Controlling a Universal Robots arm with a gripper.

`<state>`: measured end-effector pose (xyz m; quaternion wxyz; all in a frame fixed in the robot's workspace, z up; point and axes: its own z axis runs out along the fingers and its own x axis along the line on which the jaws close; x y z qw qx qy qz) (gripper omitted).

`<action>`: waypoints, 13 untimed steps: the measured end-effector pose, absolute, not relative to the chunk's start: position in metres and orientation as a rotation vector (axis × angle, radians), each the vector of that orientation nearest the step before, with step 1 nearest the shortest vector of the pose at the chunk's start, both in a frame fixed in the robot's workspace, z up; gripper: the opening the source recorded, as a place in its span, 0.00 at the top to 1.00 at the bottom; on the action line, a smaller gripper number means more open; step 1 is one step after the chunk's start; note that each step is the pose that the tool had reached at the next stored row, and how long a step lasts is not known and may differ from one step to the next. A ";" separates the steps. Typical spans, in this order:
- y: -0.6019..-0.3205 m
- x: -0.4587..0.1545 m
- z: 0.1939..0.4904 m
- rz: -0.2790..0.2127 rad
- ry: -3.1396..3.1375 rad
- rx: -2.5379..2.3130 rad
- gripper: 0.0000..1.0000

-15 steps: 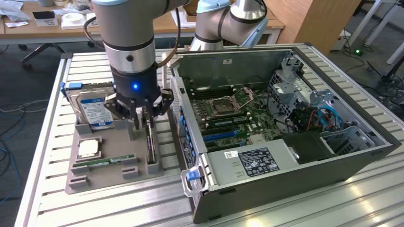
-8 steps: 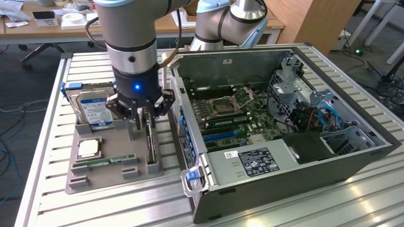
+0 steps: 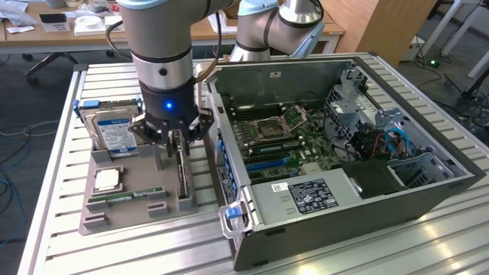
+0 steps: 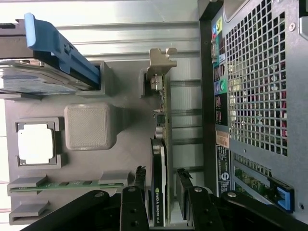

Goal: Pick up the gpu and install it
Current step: 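Pick up the gpu and move the gpu toward the slot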

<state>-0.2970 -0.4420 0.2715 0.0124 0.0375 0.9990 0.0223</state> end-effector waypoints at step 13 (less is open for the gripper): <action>-0.442 -0.297 0.256 0.069 3.114 0.117 0.61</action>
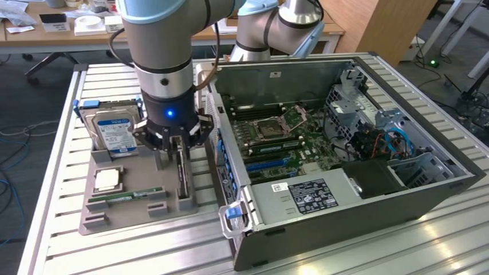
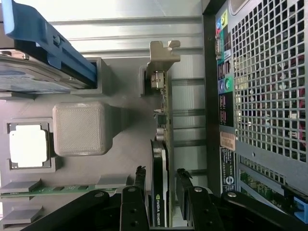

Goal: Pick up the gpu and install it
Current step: 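Pick up the gpu and move the gpu toward the slot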

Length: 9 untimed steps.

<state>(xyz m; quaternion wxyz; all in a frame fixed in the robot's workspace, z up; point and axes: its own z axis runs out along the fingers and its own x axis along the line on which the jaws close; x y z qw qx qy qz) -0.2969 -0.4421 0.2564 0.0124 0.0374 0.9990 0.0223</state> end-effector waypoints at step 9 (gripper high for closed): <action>-0.442 -0.297 0.251 0.067 3.114 0.110 0.61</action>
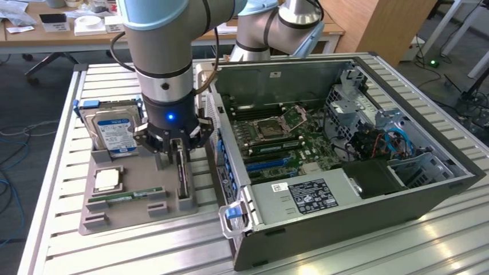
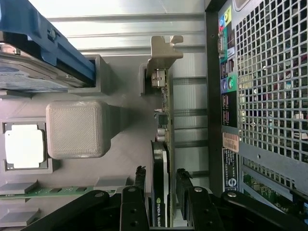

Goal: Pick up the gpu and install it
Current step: 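Pick up the gpu and move the gpu toward the slot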

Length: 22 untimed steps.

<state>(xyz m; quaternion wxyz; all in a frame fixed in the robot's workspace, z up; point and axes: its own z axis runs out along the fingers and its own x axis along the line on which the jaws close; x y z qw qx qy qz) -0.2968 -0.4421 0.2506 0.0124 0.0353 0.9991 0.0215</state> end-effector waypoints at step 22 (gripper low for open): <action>-0.442 -0.297 0.236 0.067 3.117 0.039 0.61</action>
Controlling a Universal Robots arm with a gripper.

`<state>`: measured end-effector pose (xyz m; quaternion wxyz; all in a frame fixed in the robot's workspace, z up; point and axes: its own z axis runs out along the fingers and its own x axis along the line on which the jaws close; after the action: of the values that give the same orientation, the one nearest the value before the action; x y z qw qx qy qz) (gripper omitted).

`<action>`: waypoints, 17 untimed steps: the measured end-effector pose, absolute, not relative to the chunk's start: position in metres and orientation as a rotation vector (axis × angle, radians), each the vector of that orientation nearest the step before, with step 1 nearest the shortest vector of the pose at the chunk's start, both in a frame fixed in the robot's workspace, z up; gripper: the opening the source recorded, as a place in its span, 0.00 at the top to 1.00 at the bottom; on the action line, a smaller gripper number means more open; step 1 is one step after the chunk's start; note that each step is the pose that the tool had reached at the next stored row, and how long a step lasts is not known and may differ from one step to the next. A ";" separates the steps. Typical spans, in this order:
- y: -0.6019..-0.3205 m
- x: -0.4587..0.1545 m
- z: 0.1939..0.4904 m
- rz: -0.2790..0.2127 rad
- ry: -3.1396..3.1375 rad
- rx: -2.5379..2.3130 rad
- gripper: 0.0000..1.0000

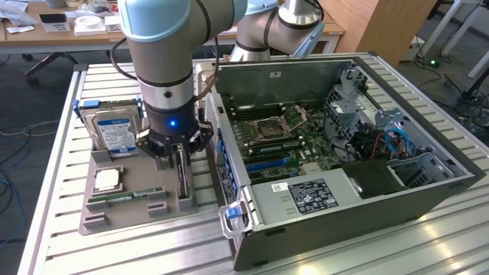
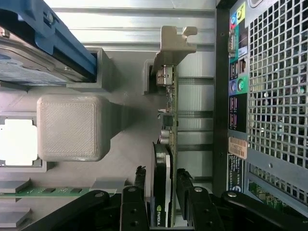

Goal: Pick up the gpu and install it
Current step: 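Pick up the gpu and move the gpu toward the slot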

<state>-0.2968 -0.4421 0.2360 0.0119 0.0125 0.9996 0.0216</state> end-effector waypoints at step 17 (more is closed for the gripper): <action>-0.442 -0.297 0.232 0.051 3.115 0.090 0.61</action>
<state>-0.2968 -0.4421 0.2318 0.0123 0.0289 0.9994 0.0163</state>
